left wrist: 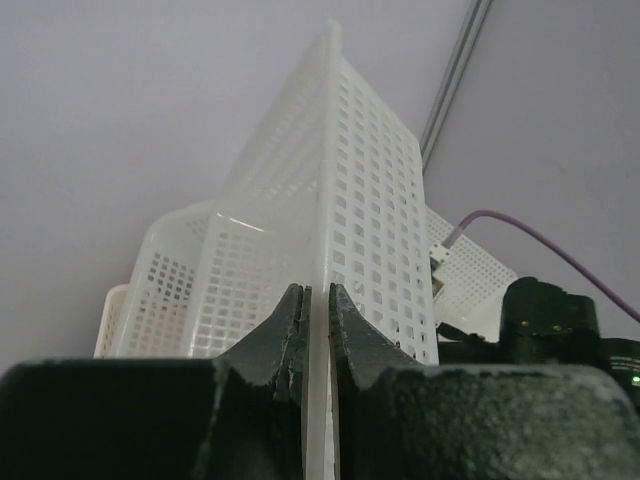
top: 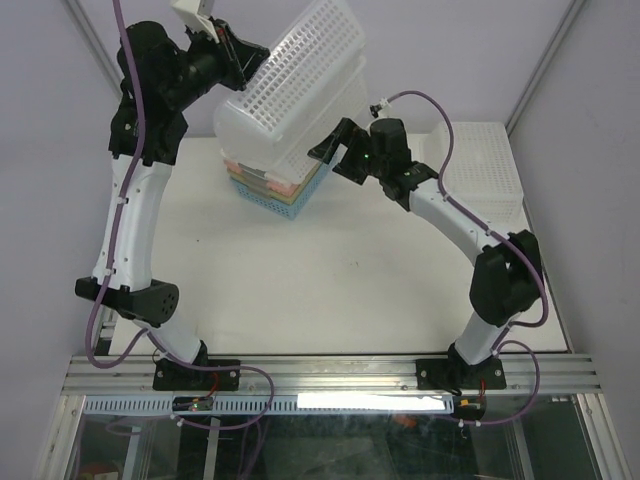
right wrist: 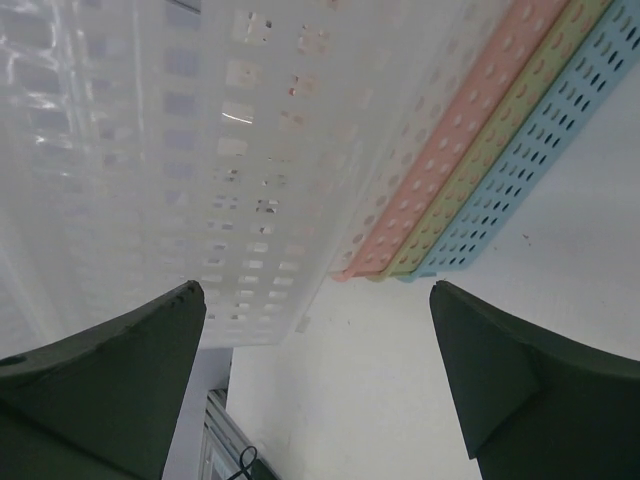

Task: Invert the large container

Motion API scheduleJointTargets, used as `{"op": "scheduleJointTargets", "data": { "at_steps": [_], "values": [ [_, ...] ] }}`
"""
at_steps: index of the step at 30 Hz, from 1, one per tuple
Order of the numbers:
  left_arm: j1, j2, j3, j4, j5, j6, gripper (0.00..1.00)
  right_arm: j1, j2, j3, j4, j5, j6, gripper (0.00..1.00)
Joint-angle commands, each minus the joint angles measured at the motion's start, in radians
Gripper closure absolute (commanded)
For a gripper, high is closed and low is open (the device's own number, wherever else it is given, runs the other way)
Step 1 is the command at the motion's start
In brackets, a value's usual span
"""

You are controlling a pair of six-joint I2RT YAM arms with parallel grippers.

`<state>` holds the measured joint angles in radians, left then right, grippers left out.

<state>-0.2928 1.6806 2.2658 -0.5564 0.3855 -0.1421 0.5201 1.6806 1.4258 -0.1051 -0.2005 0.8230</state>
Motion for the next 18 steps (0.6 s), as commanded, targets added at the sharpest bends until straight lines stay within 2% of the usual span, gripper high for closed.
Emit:
{"op": "scheduleJointTargets", "data": {
  "at_steps": [1, 6, 18],
  "values": [
    [0.009, -0.094, 0.108, 0.090, 0.010, -0.027, 1.00, 0.013, 0.057, 0.122, 0.067, -0.013, 0.032, 0.01],
    [0.008, -0.147, 0.114, 0.108, 0.044, -0.055, 1.00, 0.018, 0.073, 0.165, 0.049, -0.041, 0.031, 0.01],
    [0.009, -0.242, 0.088, 0.197, 0.102, -0.144, 1.00, 0.015, -0.211, -0.018, 0.047, 0.019, 0.006, 0.01]
  ]
}}
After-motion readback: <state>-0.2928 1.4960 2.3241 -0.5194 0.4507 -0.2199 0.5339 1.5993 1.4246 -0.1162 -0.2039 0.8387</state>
